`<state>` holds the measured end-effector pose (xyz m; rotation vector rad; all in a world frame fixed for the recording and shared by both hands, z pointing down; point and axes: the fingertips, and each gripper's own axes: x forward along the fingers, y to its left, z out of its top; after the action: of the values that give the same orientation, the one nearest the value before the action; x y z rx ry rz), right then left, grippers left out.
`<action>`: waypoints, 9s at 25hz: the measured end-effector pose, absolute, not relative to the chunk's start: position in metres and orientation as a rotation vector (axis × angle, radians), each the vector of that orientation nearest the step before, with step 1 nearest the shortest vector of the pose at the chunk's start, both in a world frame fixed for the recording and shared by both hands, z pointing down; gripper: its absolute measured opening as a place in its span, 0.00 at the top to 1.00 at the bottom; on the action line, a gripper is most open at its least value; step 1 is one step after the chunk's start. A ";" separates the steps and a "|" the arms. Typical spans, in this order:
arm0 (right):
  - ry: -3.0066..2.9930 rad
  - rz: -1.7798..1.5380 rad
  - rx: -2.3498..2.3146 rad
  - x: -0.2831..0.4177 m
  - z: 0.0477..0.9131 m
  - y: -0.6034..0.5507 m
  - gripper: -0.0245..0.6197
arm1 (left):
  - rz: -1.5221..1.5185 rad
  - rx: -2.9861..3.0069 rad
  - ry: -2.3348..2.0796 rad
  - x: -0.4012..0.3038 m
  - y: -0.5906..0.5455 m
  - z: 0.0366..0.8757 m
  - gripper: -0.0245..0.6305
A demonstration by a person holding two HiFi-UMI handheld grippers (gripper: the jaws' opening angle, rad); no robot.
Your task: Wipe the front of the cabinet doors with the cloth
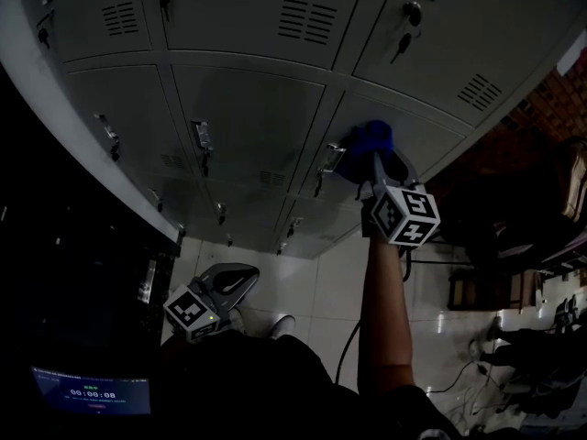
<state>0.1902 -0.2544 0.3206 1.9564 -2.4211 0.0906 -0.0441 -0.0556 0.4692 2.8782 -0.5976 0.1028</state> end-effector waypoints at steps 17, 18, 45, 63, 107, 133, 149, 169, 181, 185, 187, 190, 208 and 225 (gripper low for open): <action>-2.184 0.123 2.233 0.324 0.328 -0.221 0.86 | 0.134 2.885 -0.519 -0.014 -0.048 0.473 0.96; -2.164 0.114 2.246 0.330 0.328 -0.220 0.86 | 0.134 2.884 -0.515 -0.013 -0.048 0.471 0.96; -2.381 0.024 1.958 0.186 0.345 -0.216 0.86 | 0.118 2.889 -0.561 -0.034 -0.037 0.474 0.96; -2.423 0.076 1.815 0.115 0.380 -0.269 0.86 | 0.089 2.848 -0.659 -0.067 -0.042 0.472 0.96; -1.995 0.191 2.354 0.371 0.403 -0.200 0.86 | 0.170 2.879 -0.520 -0.008 -0.036 0.484 0.96; -2.436 0.184 1.786 0.122 0.442 -0.247 0.86 | 0.151 2.825 -0.693 -0.070 -0.027 0.480 0.96; -2.313 0.154 1.856 0.164 0.465 -0.258 0.86 | 0.164 2.844 -0.646 -0.064 -0.039 0.482 0.96; -1.983 0.250 2.213 0.348 0.485 -0.214 0.86 | 0.120 2.860 -0.553 -0.033 -0.055 0.502 0.96; -2.043 0.270 2.257 0.330 0.484 -0.186 0.86 | 0.115 2.847 -0.576 -0.033 -0.054 0.508 0.96; -2.162 0.241 2.187 0.284 0.473 -0.177 0.86 | 0.112 2.835 -0.590 -0.035 -0.055 0.509 0.96; -2.229 0.218 2.136 0.256 0.466 -0.174 0.86 | 0.107 2.832 -0.600 -0.036 -0.056 0.510 0.96; -2.329 0.204 2.035 0.211 0.464 -0.176 0.86 | 0.104 2.831 -0.616 -0.037 -0.057 0.514 0.96; -2.436 0.363 1.729 0.096 0.543 -0.254 0.86 | 0.160 2.773 -0.771 -0.076 -0.044 0.511 0.96; -2.294 0.370 1.905 0.179 0.563 -0.255 0.86 | 0.186 2.783 -0.729 -0.066 -0.045 0.514 0.96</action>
<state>0.1785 -0.2555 0.5634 1.9048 -2.2937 0.3702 -0.0663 -0.0445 0.5136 2.7830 -0.7293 0.1855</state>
